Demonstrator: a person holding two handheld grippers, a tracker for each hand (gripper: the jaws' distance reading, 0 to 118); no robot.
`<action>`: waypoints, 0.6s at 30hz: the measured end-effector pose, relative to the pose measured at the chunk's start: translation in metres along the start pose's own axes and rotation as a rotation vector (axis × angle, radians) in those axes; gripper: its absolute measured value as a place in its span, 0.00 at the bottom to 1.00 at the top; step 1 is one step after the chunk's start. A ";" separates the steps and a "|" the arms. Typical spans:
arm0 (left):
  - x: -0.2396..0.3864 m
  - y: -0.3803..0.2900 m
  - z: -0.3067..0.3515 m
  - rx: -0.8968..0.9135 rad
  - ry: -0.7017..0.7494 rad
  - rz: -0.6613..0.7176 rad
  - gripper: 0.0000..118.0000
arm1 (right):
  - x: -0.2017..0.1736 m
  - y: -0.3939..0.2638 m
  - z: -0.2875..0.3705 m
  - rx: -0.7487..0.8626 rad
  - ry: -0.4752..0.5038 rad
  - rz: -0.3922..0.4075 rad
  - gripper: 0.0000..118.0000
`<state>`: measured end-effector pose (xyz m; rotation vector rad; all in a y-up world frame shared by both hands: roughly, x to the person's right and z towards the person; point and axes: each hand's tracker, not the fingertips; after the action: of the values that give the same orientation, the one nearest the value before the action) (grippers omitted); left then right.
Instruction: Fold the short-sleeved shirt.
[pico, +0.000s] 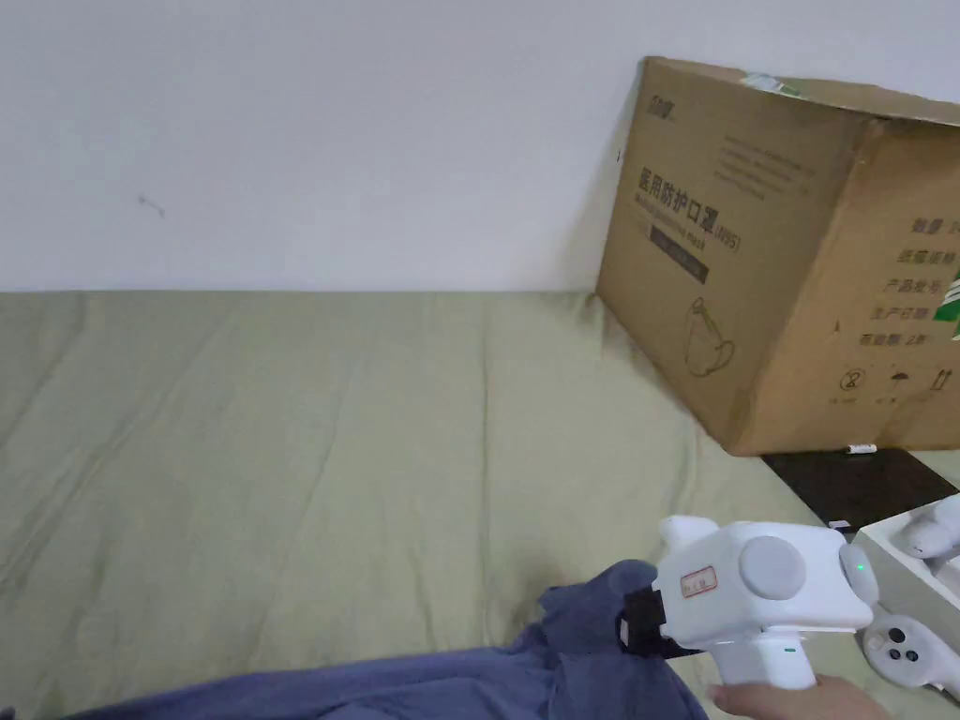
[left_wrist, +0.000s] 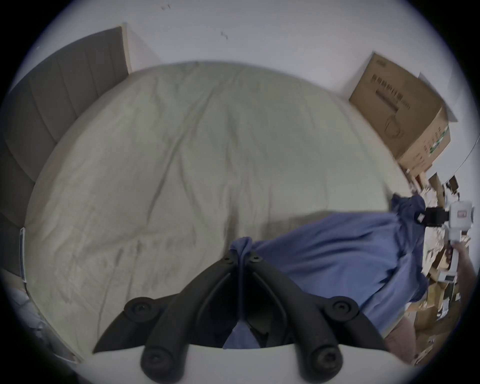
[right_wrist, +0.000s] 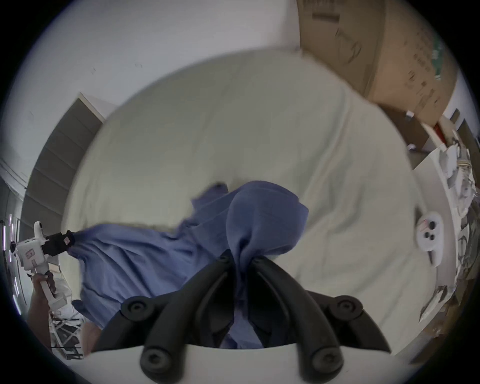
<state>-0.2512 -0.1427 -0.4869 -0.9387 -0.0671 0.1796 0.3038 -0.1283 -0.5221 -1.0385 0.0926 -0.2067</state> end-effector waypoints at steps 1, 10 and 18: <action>0.000 0.005 0.014 0.041 -0.022 0.017 0.02 | 0.000 0.002 0.016 0.025 0.034 -0.018 0.06; 0.014 0.055 0.162 0.339 -0.066 -0.028 0.02 | -0.006 0.018 0.178 0.288 0.079 0.023 0.06; 0.008 0.089 0.236 0.469 -0.077 -0.006 0.02 | 0.011 0.046 0.250 0.444 0.108 -0.051 0.06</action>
<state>-0.2865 0.0981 -0.4197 -0.4639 -0.0943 0.2151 0.3641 0.1031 -0.4356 -0.5876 0.1114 -0.3139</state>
